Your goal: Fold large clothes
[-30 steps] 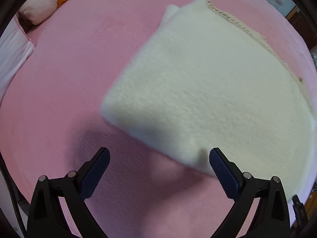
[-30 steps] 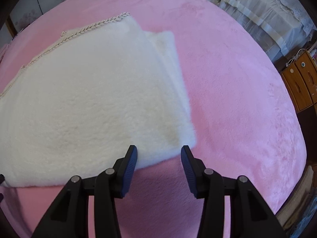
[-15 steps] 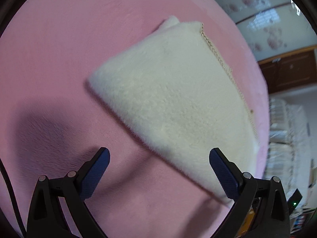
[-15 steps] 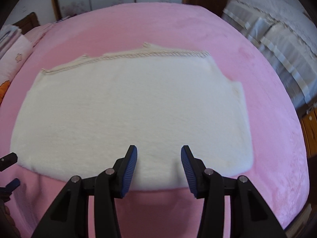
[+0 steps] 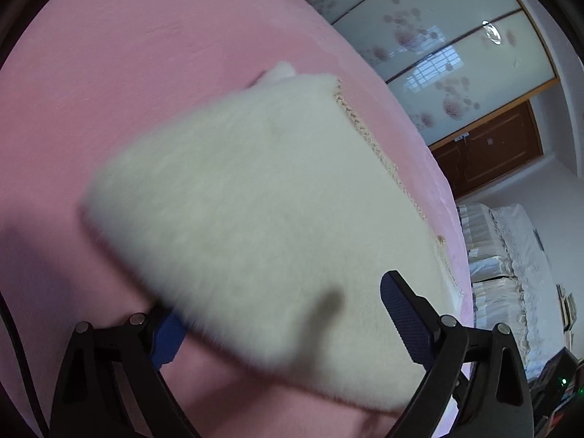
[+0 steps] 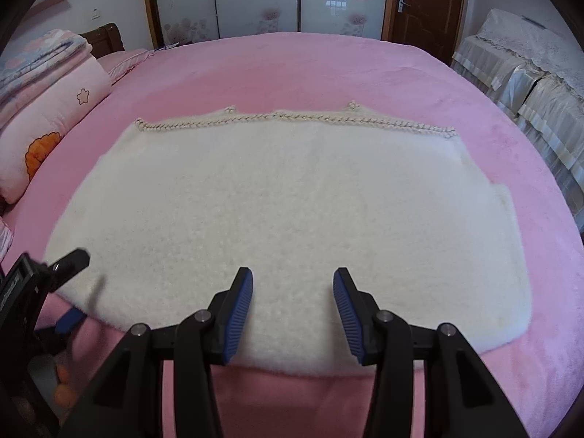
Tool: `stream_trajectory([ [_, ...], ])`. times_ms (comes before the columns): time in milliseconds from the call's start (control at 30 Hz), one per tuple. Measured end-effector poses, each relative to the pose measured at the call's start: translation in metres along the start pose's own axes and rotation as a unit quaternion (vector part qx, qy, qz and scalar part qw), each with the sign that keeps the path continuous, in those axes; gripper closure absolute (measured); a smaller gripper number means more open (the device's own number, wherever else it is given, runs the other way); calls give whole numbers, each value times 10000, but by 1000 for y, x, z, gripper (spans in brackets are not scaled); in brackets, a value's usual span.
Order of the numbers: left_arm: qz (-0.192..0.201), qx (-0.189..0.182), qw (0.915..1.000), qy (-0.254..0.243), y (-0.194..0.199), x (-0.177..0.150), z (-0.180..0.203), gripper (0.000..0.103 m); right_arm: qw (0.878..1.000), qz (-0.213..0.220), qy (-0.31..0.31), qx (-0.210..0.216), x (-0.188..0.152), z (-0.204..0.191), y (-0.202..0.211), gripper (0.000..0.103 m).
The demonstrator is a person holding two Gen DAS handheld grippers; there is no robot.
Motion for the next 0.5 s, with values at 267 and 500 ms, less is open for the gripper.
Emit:
stream_trajectory([
  [267,223,-87,9996,-125,-26,21,17,8,9999,167,-26,1,1,-4,-12,57],
  [500,141,-158,9997,92,-26,33,20,11,9997,240,-90,5,3,-9,-14,57],
])
Point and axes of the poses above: each gripper's, at about its wrist camera, not at the fingertips, and y roughly against the way its jaws point, z to its right, x to its top, the point moved 1 cm from there along -y, roughly the way its jaws point, and after that the axes turned 12 degrees about x, right-handed, at the moved point
